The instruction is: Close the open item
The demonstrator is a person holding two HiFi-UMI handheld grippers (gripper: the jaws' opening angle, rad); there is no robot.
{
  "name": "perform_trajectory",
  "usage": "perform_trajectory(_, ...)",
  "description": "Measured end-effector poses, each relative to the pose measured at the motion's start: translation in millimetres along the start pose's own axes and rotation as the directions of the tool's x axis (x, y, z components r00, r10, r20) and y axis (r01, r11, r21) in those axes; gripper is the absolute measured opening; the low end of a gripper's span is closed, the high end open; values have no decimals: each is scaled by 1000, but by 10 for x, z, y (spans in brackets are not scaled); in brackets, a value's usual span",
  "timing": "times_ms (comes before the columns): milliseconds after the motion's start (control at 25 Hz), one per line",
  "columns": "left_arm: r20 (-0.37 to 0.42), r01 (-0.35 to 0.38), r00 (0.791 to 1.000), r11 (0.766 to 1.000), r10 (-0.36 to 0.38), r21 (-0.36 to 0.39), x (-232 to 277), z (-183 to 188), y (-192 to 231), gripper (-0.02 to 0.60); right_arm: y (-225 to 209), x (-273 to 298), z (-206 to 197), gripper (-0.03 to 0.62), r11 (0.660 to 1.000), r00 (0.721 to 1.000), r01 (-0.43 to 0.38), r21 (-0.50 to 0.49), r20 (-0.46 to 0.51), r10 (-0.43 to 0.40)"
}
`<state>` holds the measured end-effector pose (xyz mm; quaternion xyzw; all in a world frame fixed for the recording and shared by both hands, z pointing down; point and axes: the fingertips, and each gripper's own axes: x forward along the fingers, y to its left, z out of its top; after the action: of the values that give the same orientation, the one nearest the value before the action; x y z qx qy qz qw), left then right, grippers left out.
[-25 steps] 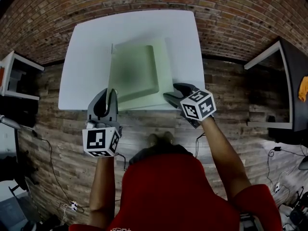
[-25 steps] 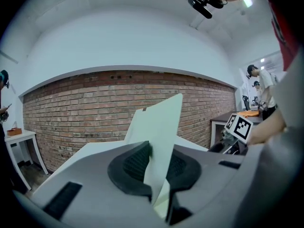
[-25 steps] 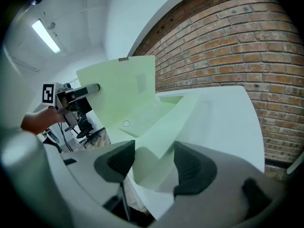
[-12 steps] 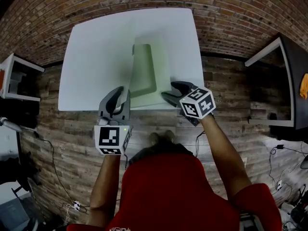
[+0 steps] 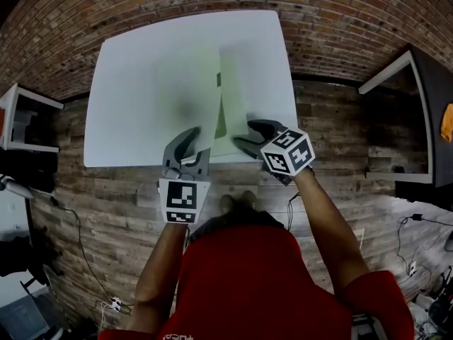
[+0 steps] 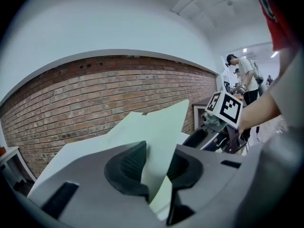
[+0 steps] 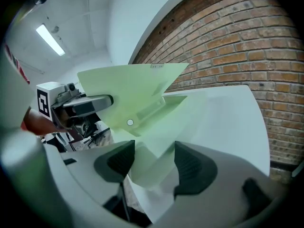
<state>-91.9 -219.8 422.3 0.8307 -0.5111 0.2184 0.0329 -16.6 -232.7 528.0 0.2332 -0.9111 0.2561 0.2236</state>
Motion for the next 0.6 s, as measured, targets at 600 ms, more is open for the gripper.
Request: perform_trajectory(600,-59,81,995,996,-79,34,207,-131,-215,100,-12,2,-19,250,1000,1000,3,-12,-3,-3)
